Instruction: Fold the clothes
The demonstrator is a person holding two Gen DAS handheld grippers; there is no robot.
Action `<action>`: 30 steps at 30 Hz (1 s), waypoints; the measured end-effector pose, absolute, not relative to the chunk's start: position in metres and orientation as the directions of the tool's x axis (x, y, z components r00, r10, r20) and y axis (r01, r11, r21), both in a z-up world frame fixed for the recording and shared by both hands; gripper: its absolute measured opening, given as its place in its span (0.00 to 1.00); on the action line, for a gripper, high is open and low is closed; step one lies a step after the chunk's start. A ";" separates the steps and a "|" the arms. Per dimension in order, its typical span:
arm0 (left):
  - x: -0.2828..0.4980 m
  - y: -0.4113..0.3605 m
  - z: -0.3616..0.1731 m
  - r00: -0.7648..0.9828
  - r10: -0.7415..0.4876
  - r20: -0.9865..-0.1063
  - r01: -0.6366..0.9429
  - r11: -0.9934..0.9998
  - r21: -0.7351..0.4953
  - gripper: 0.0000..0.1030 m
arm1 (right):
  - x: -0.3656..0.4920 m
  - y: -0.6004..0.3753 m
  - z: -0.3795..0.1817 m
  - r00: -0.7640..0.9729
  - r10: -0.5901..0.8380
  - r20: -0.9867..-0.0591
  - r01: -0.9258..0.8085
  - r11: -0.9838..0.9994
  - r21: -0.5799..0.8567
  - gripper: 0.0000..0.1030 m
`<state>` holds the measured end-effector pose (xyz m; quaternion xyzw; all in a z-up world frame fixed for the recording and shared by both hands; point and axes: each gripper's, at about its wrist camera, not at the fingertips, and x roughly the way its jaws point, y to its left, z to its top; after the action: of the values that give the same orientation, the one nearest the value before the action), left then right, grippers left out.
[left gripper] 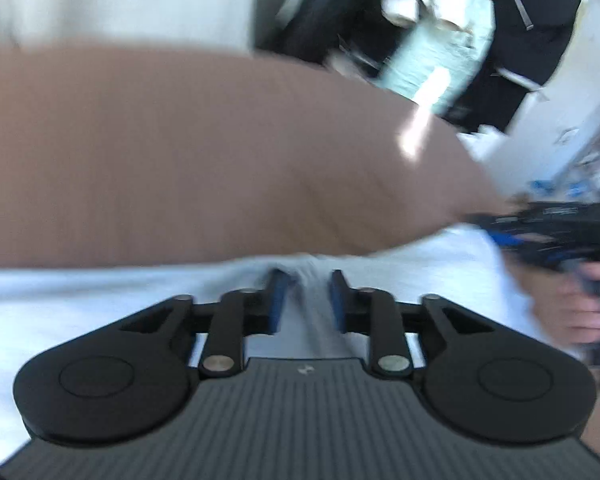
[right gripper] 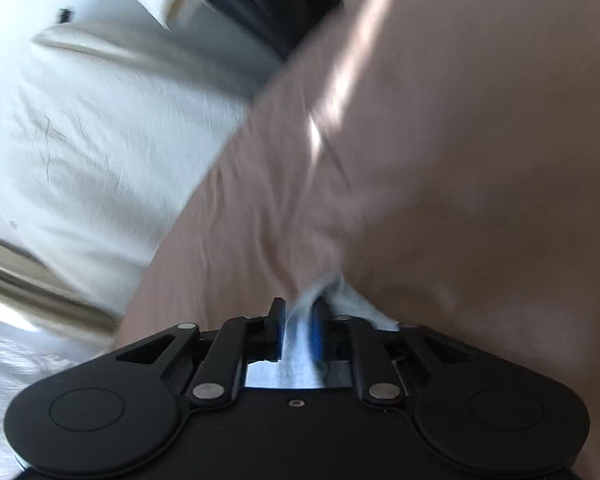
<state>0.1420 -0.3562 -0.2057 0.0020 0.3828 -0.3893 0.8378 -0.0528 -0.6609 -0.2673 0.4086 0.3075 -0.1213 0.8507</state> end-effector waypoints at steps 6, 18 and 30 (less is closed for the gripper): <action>0.116 -0.347 -0.191 0.292 -0.795 -0.532 0.715 0.551 -0.431 0.33 | -0.064 -0.581 -0.224 0.773 -0.032 -0.633 0.338 0.866 0.369 0.36; 0.107 -0.331 -0.225 0.157 -0.712 -0.684 0.650 0.596 -0.471 0.39 | -0.093 -0.546 -0.269 0.644 -0.279 -0.713 0.478 0.874 0.090 0.33; 0.068 -0.303 -0.203 0.280 -0.605 -0.745 0.653 0.689 -0.315 0.50 | -0.138 -0.495 -0.236 0.756 -0.157 -0.636 0.505 0.758 0.413 0.50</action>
<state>0.0676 -0.3035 -0.2031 0.0260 0.4529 -0.3932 0.7997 -0.1384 -0.4954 -0.2356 0.2941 0.2958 -0.1860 0.8896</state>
